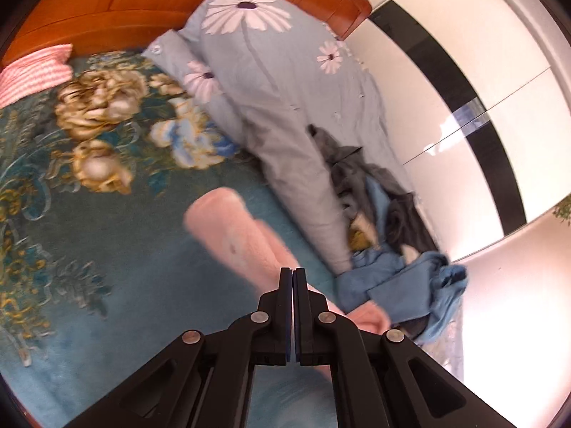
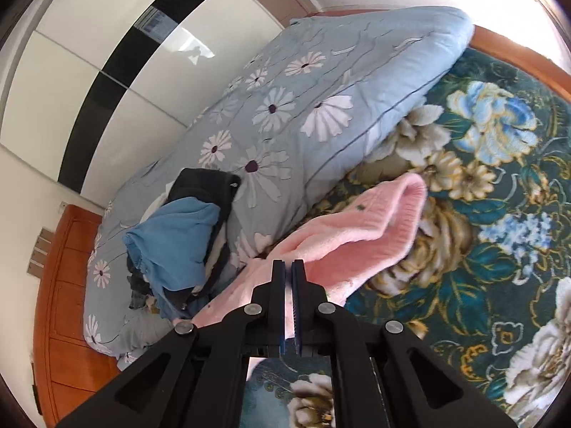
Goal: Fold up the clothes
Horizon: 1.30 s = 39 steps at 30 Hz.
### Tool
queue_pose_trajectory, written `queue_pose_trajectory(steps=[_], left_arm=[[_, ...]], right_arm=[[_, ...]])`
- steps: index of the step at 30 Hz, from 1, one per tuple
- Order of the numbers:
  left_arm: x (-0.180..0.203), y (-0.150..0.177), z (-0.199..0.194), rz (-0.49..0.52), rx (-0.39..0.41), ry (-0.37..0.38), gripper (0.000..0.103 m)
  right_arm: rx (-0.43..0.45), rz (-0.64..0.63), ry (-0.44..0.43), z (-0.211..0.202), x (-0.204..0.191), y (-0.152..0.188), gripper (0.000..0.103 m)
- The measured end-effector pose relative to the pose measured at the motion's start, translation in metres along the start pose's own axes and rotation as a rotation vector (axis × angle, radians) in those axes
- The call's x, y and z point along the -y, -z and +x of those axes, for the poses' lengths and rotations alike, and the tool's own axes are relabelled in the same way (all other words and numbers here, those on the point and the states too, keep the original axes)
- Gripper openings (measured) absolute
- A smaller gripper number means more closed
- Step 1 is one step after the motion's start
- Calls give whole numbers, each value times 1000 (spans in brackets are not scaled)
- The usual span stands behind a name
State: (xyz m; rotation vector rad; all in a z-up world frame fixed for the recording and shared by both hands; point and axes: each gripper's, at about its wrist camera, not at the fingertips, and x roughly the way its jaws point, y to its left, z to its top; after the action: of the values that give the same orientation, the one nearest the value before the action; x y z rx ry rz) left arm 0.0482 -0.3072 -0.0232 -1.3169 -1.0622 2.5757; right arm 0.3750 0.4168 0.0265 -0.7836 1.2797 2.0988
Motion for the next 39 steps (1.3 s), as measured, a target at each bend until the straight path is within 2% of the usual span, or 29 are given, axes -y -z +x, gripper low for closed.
queue_pose_trajectory(steps=[5,7,10,14,16,17,18,20,21,22,26,28,29,30,34,36,39], left_arm=[[-58,24,12,-57,-82,-126,0],[-74,34,21,-78,-121,-169,0],[-90,38,25,-149,-140,-154,0],[-86,38,26,-119,-142,-171,0],[-85,38,27,-119,-143,-177,1],[-86,37,28,-123,-144,-179,1],[-87,37,28,-127,-146,-180,1],[-88,37,29,-135,-150,-184,1],[-88,37,30,-139,-152,-186,1],[-89,37,30,-142,-154,-186,1],[-90,38,30,-150,-150,-182,1],[-91,38,28,-156,-146,-179,1],[-91,39,27,-158,-144,-177,1],[-91,39,27,-160,-141,-174,1],[-86,40,23,-139,-136,-167,1],[-82,41,21,-120,-142,-163,1],[-71,45,23,-68,-183,-170,0]], right_arm=[[9,95,140,-20,76,16,0],[-29,136,158,-16,104,24,0],[-101,160,163,-3,127,46,0],[-199,222,172,23,150,78,1],[-220,265,193,31,160,94,11],[-228,289,197,35,165,102,31],[-235,319,178,38,169,110,42],[-240,374,132,44,175,122,43],[-258,390,137,49,176,127,44],[-277,405,143,55,177,132,44],[-262,483,98,73,175,144,44],[-254,504,109,77,170,144,45],[-246,506,120,78,167,143,41],[-241,502,129,77,163,141,22],[-209,388,184,58,142,118,14],[-178,313,200,36,131,101,13],[-94,260,261,-12,134,76,12]])
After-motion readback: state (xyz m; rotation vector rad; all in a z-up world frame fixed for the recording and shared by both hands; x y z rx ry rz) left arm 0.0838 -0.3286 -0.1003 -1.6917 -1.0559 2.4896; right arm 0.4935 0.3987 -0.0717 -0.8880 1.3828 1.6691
